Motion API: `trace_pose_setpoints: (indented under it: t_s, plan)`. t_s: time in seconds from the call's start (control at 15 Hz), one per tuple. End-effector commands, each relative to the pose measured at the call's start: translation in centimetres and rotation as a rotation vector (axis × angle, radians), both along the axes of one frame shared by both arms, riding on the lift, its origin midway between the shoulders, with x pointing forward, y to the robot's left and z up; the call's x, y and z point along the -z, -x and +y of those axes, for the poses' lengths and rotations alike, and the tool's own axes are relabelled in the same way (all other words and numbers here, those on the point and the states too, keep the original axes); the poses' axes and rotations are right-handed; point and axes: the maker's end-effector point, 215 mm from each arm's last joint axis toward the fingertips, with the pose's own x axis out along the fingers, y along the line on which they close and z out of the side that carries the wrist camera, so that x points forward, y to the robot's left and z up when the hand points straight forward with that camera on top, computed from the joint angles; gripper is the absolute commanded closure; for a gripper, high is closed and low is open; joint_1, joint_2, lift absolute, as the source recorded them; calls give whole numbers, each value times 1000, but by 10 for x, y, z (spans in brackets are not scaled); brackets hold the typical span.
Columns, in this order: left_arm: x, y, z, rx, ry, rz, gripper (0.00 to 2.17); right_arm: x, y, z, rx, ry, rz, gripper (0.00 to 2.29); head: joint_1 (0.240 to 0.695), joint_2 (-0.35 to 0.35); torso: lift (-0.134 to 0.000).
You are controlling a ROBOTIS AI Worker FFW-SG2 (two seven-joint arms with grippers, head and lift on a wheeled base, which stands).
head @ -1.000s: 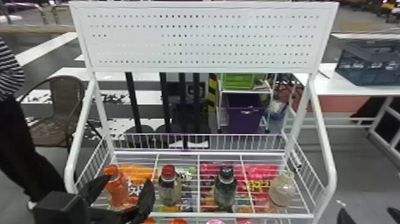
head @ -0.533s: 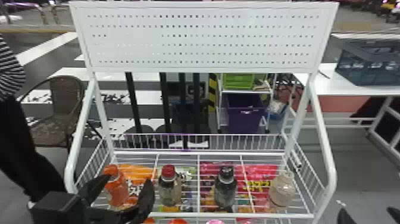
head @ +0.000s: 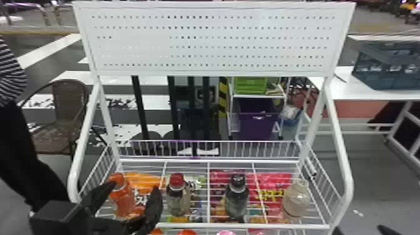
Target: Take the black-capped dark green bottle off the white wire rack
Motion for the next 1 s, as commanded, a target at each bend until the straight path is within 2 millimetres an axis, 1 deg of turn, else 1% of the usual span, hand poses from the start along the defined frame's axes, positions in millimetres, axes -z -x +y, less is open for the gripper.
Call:
trace_pose_setpoints:
  t_s: [0.0,0.13,0.2,0.33,0.47,0.6,0.67,0.73,0.87,0.93]
  plan:
    - [-1,0,0,0,-2,-1,144,36,-10,30,-41,11,-8,87,499,0,0]
    - [-1,0,0,-1,-1,-1,144,68,-21,53,-74,4,-10,90,499,0,0]
    - [1,0,0,2,-3,4,144,78,-28,66,-96,-5,-28,97,499,0,0]
    - [2,0,-1,2,-3,9,144,79,-42,95,-145,-1,-108,103,499,0,0]
    - [3,0,0,1,-5,11,144,86,-61,129,-180,7,-119,117,499,0,0]
    - [7,1,0,2,-11,24,144,84,-81,162,-201,19,-132,120,499,0,0]
    - [8,1,0,2,-14,27,144,84,-93,168,-201,27,-130,120,499,0,0]
    - [9,1,1,1,-18,29,144,89,-101,180,-217,30,-115,120,499,0,0]
    - [12,0,2,1,-21,33,144,94,-115,193,-220,43,-101,124,499,0,0]
    - [15,0,2,2,-23,37,144,92,-122,192,-194,53,-105,124,499,0,0]
